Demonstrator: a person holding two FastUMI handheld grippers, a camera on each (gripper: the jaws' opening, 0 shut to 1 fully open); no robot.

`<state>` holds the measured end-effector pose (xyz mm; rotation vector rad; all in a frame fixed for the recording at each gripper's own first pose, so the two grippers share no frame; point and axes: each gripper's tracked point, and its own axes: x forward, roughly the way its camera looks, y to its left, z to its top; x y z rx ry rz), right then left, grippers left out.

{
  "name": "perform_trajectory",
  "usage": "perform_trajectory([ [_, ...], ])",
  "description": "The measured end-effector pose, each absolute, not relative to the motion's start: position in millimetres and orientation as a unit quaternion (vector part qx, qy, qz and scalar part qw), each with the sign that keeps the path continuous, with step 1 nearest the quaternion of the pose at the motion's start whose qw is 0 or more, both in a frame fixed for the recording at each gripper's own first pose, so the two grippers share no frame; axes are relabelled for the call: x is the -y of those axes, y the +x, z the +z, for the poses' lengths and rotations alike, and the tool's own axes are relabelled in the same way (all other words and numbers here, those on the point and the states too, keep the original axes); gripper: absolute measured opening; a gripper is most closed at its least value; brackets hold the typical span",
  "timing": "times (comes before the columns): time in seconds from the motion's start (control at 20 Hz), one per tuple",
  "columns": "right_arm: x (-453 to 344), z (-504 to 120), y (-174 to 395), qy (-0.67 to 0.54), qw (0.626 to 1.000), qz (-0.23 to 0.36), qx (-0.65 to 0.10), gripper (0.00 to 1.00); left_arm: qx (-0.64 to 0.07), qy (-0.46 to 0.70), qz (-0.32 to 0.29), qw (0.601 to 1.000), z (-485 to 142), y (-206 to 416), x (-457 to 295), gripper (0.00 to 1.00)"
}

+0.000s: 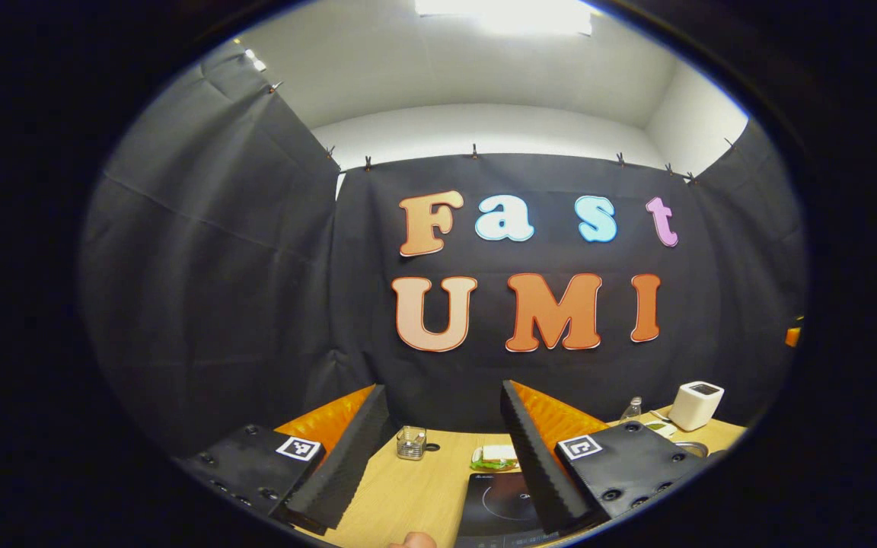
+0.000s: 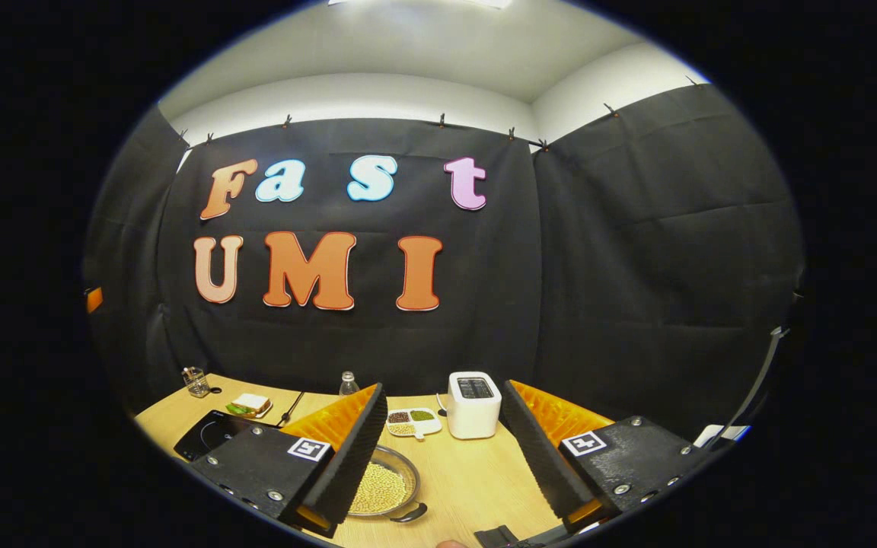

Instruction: First push the handle of the pot to place it horizontally, then grasp the pot with both hands and set it on the induction cooktop.

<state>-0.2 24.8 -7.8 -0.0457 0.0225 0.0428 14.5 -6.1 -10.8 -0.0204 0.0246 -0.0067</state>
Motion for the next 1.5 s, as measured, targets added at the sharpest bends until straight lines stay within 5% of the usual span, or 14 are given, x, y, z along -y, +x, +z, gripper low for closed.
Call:
perform_trajectory([
  [0.45, -38.9, -9.7, 4.3, -0.005, 0.999, 0.042, -0.022, 0.92, -0.014, -0.003, 0.001, 1.0, -9.2, 16.6, 2.0, 0.98],
  [0.75, -61.4, -23.8, -6.1, -0.012, 0.996, 0.085, -0.033, 0.63, -0.006, 0.001, 0.001, 1.0, -2.5, 10.5, 2.1, 0.98],
  [0.9, -67.9, -43.6, -9.3, -0.024, 0.994, 0.092, -0.054, 0.3, -0.008, 0.0, -0.005, 1.0, -1.9, 7.2, 5.3, 0.98],
  [1.1, -71.6, -82.7, -15.1, -0.027, 0.99, 0.097, -0.096, 0.07, 0.001, 0.002, -0.001, 1.0, 3.7, 6.6, 3.2, 0.98],
  [1.5, -75.1, -168.3, -21.8, -0.04, 0.977, 0.104, -0.181, 0.0, 0.003, 0.004, -0.004, 1.0, 8.1, 1.9, 5.8, 0.98],
])
